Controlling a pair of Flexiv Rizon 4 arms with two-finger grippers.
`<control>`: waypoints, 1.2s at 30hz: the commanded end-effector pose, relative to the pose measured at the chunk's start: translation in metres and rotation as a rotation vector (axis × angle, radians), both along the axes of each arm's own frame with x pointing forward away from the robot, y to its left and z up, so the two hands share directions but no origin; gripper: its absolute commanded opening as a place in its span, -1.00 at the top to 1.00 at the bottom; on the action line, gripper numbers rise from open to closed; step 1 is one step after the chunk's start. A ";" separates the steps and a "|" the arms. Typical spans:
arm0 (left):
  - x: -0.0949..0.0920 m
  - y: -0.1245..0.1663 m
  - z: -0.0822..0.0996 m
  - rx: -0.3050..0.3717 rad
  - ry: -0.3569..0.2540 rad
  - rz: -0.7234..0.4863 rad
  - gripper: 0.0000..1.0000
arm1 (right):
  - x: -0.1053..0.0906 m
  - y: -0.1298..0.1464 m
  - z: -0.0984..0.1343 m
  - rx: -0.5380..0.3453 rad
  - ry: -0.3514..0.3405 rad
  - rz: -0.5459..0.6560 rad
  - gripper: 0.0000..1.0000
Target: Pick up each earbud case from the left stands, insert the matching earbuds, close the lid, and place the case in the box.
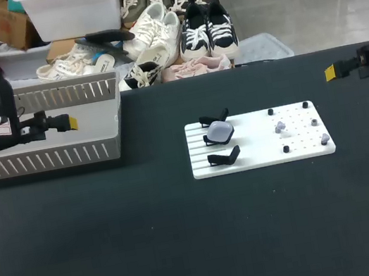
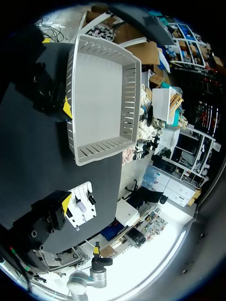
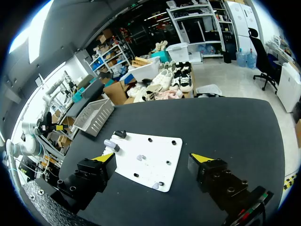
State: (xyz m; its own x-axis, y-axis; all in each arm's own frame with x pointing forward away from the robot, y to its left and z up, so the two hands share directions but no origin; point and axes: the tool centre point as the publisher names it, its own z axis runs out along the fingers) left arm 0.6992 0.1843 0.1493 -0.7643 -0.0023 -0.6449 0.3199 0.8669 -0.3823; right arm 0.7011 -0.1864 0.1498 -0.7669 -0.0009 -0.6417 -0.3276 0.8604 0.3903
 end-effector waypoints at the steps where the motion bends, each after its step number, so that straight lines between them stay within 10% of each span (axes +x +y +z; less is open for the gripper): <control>1: 0.002 -0.001 0.000 0.002 0.003 -0.011 -1.00 | 0.001 -0.001 0.000 0.003 0.000 0.004 -1.00; 18: 0.033 -0.072 0.026 0.080 -0.286 -0.458 -1.00 | 0.001 -0.001 0.000 0.003 0.000 0.004 -1.00; 36: 0.035 -0.134 0.007 0.122 -0.401 -0.868 -1.00 | 0.001 -0.001 0.000 0.003 0.000 0.004 -1.00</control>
